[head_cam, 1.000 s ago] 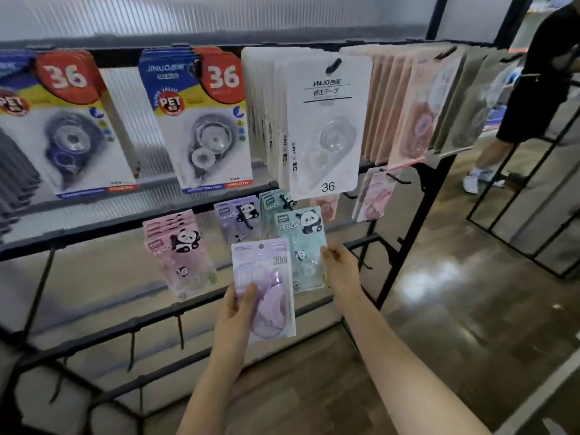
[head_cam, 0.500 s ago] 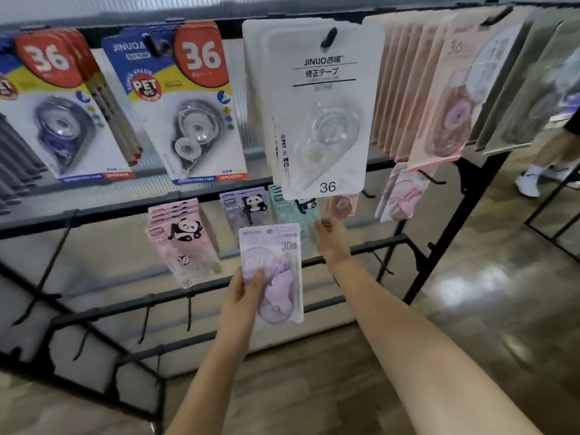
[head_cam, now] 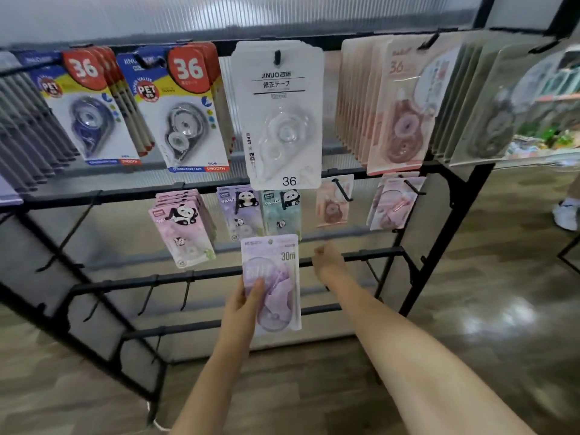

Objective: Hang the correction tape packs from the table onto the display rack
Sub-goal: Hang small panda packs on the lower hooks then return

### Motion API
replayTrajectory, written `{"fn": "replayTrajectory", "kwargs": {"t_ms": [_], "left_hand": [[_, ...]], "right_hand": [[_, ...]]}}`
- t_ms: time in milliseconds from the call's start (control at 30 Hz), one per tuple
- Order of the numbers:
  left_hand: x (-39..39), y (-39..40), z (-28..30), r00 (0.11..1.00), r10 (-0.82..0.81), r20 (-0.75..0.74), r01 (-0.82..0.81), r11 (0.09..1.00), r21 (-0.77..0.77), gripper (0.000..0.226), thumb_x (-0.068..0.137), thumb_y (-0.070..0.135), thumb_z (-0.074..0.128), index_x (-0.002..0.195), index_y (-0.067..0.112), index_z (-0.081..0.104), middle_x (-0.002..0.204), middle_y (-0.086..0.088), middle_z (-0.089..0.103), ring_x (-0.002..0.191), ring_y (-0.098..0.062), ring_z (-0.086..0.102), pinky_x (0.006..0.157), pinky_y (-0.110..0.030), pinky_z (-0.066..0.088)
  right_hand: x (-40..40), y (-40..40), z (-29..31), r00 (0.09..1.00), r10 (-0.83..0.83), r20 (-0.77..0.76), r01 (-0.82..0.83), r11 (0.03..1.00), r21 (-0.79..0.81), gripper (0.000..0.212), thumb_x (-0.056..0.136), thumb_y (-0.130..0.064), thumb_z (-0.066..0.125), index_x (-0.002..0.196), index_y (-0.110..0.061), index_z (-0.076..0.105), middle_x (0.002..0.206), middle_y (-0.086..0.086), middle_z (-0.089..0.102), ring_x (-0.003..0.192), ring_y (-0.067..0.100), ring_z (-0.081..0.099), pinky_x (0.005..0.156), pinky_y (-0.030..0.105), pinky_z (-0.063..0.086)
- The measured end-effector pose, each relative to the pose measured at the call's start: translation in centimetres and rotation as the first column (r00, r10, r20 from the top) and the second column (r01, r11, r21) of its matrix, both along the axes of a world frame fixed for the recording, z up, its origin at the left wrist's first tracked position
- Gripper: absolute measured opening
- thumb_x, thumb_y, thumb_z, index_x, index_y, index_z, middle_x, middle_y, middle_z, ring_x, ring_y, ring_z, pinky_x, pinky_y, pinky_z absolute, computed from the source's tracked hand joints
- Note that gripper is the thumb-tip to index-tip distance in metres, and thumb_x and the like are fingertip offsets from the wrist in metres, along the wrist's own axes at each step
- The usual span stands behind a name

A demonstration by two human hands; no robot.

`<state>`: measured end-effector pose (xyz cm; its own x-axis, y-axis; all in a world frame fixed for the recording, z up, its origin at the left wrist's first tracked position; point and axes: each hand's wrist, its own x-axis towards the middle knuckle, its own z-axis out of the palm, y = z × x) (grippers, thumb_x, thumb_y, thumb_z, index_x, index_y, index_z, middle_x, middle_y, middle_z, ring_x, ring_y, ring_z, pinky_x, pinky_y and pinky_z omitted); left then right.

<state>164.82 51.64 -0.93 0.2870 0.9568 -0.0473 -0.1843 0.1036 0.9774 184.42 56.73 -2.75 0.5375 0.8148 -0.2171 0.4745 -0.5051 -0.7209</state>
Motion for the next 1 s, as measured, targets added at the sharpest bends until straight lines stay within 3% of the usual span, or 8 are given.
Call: {"fn": "replayTrajectory", "kwargs": {"t_ms": [200, 300, 400, 467, 600, 733, 900, 1000], "left_hand": [[2.7, -3.4, 1.4, 1.0, 0.01, -0.019, -0.01, 0.999, 0.051, 0.017, 0.097, 0.017, 0.051, 0.106, 0.017, 0.066, 0.095, 0.001, 0.075, 0.088, -0.013, 0.071, 0.068, -0.02, 0.054], [4.3, -4.7, 2.4, 0.998, -0.048, -0.034, 0.05, 0.995, 0.084, 0.019, 0.098, 0.019, 0.05, 0.109, 0.014, 0.065, 0.099, -0.003, 0.074, 0.091, -0.018, 0.07, 0.072, -0.024, 0.056], [6.1, -5.5, 2.9, 0.997, -0.057, -0.058, 0.062, 0.993, 0.102, 0.019, 0.098, 0.021, 0.052, 0.101, 0.009, 0.066, 0.091, -0.003, 0.074, 0.086, -0.02, 0.068, 0.07, -0.023, 0.054], [7.3, -6.0, 3.2, 0.993, -0.101, -0.06, 0.107, 0.988, 0.109, 0.025, 0.097, 0.024, 0.052, 0.107, 0.005, 0.065, 0.097, -0.008, 0.074, 0.091, -0.026, 0.069, 0.075, -0.029, 0.056], [9.0, -7.1, 3.5, 0.987, -0.16, -0.031, 0.162, 0.98, 0.116, 0.027, 0.097, 0.023, 0.051, 0.113, 0.006, 0.065, 0.104, -0.012, 0.072, 0.098, -0.03, 0.068, 0.085, -0.039, 0.056], [9.3, -7.9, 3.3, 0.99, -0.139, -0.022, 0.14, 0.985, 0.098, 0.025, 0.096, 0.023, 0.053, 0.114, 0.009, 0.065, 0.106, -0.01, 0.073, 0.1, -0.029, 0.068, 0.087, -0.041, 0.055], [6.0, -8.2, 3.3, 0.999, -0.008, -0.045, 0.01, 0.999, 0.05, 0.016, 0.096, 0.022, 0.056, 0.107, 0.018, 0.066, 0.099, 0.0, 0.074, 0.094, -0.017, 0.069, 0.074, -0.025, 0.054], [2.5, -7.9, 3.6, 0.994, 0.073, -0.081, -0.07, 0.997, 0.035, 0.02, 0.096, 0.025, 0.056, 0.112, 0.018, 0.065, 0.105, -0.002, 0.073, 0.098, -0.019, 0.069, 0.086, -0.034, 0.055]], "right_hand": [[3.0, -5.1, 1.0, 0.943, 0.25, 0.219, -0.226, 0.965, -0.132, 0.03, 0.098, -0.011, 0.039, 0.125, -0.001, 0.049, 0.123, 0.018, 0.059, 0.114, 0.032, 0.055, 0.087, 0.031, 0.044], [5.1, -7.5, 2.6, 0.925, 0.287, 0.248, -0.252, 0.954, -0.161, 0.031, 0.096, -0.017, 0.044, 0.124, -0.005, 0.051, 0.124, 0.015, 0.059, 0.117, 0.032, 0.054, 0.091, 0.033, 0.044], [7.7, -9.6, 4.1, 0.91, 0.296, 0.29, -0.254, 0.951, -0.174, 0.025, 0.093, -0.016, 0.046, 0.113, -0.008, 0.057, 0.116, 0.014, 0.061, 0.109, 0.029, 0.058, 0.082, 0.029, 0.043], [9.4, -10.9, 5.0, 0.903, 0.289, 0.317, -0.245, 0.954, -0.17, 0.025, 0.093, -0.016, 0.046, 0.113, -0.009, 0.058, 0.117, 0.012, 0.061, 0.105, 0.027, 0.059, 0.078, 0.027, 0.042], [11.7, -13.3, 6.3, 0.898, 0.264, 0.352, -0.216, 0.961, -0.171, 0.038, 0.093, -0.013, 0.045, 0.13, -0.011, 0.05, 0.131, 0.011, 0.054, 0.118, 0.027, 0.053, 0.092, 0.03, 0.042], [11.8, -14.2, 6.5, 0.872, 0.287, 0.396, -0.23, 0.955, -0.186, 0.031, 0.094, -0.012, 0.044, 0.124, -0.01, 0.052, 0.126, 0.012, 0.057, 0.114, 0.027, 0.055, 0.088, 0.03, 0.043], [8.2, -13.1, 5.7, 0.825, 0.374, 0.424, -0.33, 0.928, -0.175, 0.025, 0.096, -0.013, 0.041, 0.118, -0.011, 0.053, 0.121, 0.009, 0.057, 0.108, 0.026, 0.055, 0.082, 0.029, 0.041], [4.4, -11.6, 5.5, 0.779, 0.448, 0.438, -0.427, 0.891, -0.151, 0.023, 0.095, -0.012, 0.043, 0.115, -0.014, 0.053, 0.12, 0.004, 0.057, 0.107, 0.025, 0.055, 0.088, 0.031, 0.045]]}}
